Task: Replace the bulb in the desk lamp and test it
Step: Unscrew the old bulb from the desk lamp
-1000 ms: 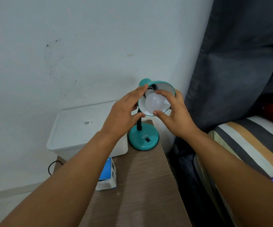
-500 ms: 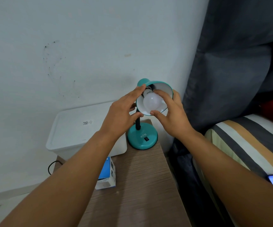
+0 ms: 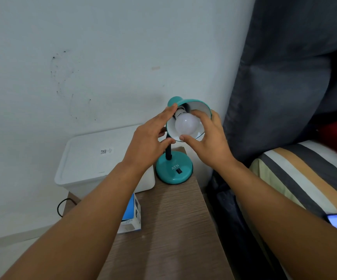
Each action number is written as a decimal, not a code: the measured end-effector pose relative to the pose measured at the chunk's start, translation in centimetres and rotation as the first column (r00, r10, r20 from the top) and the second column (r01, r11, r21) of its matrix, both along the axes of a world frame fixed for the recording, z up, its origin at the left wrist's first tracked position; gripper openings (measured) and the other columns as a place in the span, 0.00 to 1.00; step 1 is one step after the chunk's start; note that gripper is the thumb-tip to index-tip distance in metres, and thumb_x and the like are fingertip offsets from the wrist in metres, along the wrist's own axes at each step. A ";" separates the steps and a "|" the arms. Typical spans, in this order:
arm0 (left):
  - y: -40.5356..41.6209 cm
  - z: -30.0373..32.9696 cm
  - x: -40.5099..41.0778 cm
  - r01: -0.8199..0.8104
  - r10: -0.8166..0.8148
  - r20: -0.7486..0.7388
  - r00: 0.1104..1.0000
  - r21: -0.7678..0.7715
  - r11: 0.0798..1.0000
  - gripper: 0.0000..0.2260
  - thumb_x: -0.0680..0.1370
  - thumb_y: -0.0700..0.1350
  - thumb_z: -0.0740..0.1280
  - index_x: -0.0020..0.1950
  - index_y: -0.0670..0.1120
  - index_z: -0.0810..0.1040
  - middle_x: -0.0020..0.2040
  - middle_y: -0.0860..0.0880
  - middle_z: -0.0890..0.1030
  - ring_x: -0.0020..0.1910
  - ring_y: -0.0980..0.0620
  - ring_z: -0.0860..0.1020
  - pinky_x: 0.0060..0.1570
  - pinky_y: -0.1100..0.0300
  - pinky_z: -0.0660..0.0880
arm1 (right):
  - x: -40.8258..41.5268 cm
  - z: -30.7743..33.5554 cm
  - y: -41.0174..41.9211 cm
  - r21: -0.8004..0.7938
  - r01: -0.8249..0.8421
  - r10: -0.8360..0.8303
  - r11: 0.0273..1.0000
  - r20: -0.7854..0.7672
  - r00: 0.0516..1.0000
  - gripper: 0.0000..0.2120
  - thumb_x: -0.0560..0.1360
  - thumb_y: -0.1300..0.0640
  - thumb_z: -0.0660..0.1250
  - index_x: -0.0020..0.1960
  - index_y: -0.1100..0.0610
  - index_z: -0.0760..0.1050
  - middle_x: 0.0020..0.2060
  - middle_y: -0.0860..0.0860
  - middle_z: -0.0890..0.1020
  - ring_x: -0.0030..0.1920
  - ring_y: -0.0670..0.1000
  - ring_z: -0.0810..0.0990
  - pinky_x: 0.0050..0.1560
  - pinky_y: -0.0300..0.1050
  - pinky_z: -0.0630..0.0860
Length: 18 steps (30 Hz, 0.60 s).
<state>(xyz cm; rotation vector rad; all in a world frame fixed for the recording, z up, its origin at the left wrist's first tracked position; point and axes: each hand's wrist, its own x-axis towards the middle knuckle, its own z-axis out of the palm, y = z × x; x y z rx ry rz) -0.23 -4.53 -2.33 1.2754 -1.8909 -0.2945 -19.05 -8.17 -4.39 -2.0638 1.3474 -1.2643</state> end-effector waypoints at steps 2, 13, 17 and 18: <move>0.0 -0.1 0.0 -0.004 0.004 0.007 1.000 0.000 1.000 0.40 0.73 0.39 0.77 0.78 0.60 0.61 0.72 0.51 0.74 0.62 0.53 0.78 0.63 0.63 0.75 | -0.1 0.0 0.0 -0.012 -0.028 0.028 1.000 -0.006 1.000 0.31 0.70 0.51 0.76 0.69 0.43 0.67 0.70 0.52 0.65 0.68 0.55 0.69 0.68 0.55 0.71; -0.1 0.0 -0.1 -0.016 0.016 0.009 1.000 -0.002 1.000 0.40 0.73 0.41 0.77 0.78 0.62 0.60 0.72 0.52 0.74 0.62 0.52 0.79 0.63 0.61 0.76 | 0.5 0.7 0.1 0.073 0.058 -0.060 0.996 0.036 0.998 0.33 0.66 0.46 0.79 0.66 0.48 0.70 0.64 0.49 0.69 0.63 0.49 0.71 0.60 0.43 0.71; 0.0 0.0 0.1 -0.024 0.024 0.010 1.000 -0.011 1.000 0.41 0.73 0.40 0.77 0.77 0.62 0.59 0.70 0.52 0.75 0.62 0.53 0.78 0.63 0.64 0.75 | 0.3 1.0 0.4 0.043 -0.022 0.020 0.999 0.029 0.999 0.32 0.69 0.58 0.77 0.69 0.45 0.69 0.69 0.52 0.67 0.67 0.54 0.70 0.68 0.48 0.70; 0.0 0.0 0.1 -0.023 0.023 0.012 1.000 -0.009 1.000 0.41 0.73 0.40 0.77 0.78 0.62 0.59 0.70 0.52 0.75 0.62 0.53 0.78 0.63 0.64 0.75 | 0.2 1.0 0.4 0.040 -0.031 0.030 0.999 0.033 0.999 0.33 0.69 0.59 0.76 0.69 0.45 0.68 0.69 0.52 0.67 0.68 0.53 0.69 0.69 0.48 0.70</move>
